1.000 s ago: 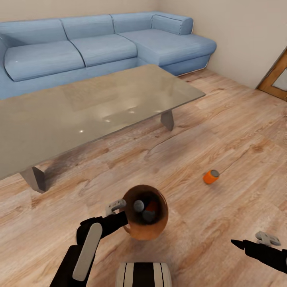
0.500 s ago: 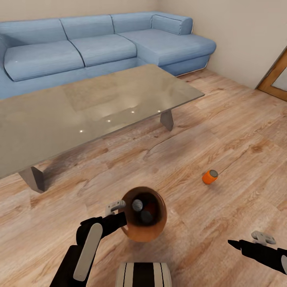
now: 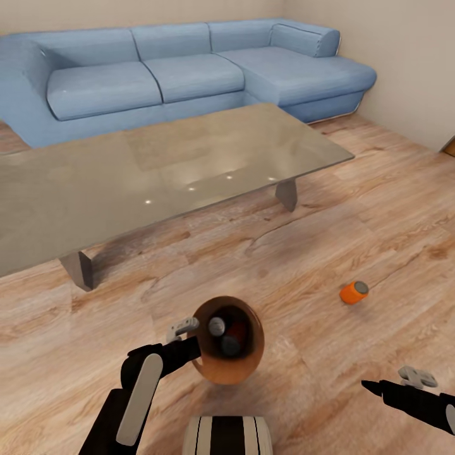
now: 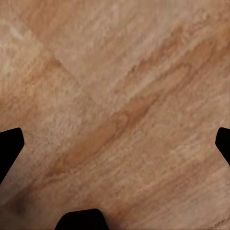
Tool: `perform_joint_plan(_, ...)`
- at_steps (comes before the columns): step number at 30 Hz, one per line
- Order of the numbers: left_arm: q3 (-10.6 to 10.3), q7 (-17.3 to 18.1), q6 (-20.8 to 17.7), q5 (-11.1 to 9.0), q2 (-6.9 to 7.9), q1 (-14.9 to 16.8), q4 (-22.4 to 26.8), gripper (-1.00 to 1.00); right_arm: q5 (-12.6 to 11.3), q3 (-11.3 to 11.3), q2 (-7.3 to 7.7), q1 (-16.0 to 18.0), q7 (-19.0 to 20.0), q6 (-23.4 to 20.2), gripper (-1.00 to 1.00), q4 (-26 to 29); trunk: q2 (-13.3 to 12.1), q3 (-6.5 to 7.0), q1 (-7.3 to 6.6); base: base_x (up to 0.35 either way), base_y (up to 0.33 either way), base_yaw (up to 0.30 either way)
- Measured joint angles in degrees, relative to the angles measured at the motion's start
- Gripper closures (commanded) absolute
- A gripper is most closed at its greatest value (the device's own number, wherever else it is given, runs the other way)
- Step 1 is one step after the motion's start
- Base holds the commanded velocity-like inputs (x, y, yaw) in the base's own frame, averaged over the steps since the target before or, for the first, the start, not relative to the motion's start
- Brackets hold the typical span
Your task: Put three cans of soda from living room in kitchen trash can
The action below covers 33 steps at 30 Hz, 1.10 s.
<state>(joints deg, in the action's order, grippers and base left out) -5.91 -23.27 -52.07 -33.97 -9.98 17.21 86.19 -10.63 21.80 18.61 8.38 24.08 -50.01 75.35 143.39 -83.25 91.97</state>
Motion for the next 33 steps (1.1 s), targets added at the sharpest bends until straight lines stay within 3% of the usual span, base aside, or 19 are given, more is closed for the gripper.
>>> perform_joint_plan(5,0.0,0.1,0.3,-1.3,-0.01,0.0,0.0,1.00,0.0,0.0,0.01,0.0,0.0,0.0,-1.00,0.0,0.0,0.00,0.00,0.144,-0.124,0.012)
perform_joint_plan(9,0.0,0.0,0.1,-0.5,0.00,0.0,0.0,1.00,0.0,0.0,0.02,0.0,0.0,0.0,-1.00,0.0,0.0,0.00,0.00,0.190,-0.165,0.001)
perform_joint_plan(27,-1.1,0.1,0.3,-1.2,-0.01,0.0,0.0,1.00,0.2,-0.2,-0.06,0.0,-0.2,0.3,-1.00,-0.2,0.0,0.00,0.00,0.203,-0.173,0.031)
perform_joint_plan(33,-1.2,0.0,0.2,-0.6,0.00,0.0,0.0,1.00,2.8,-0.2,-0.26,0.1,-0.3,0.4,-1.00,-0.5,0.0,0.00,0.00,0.204,-0.176,0.282)
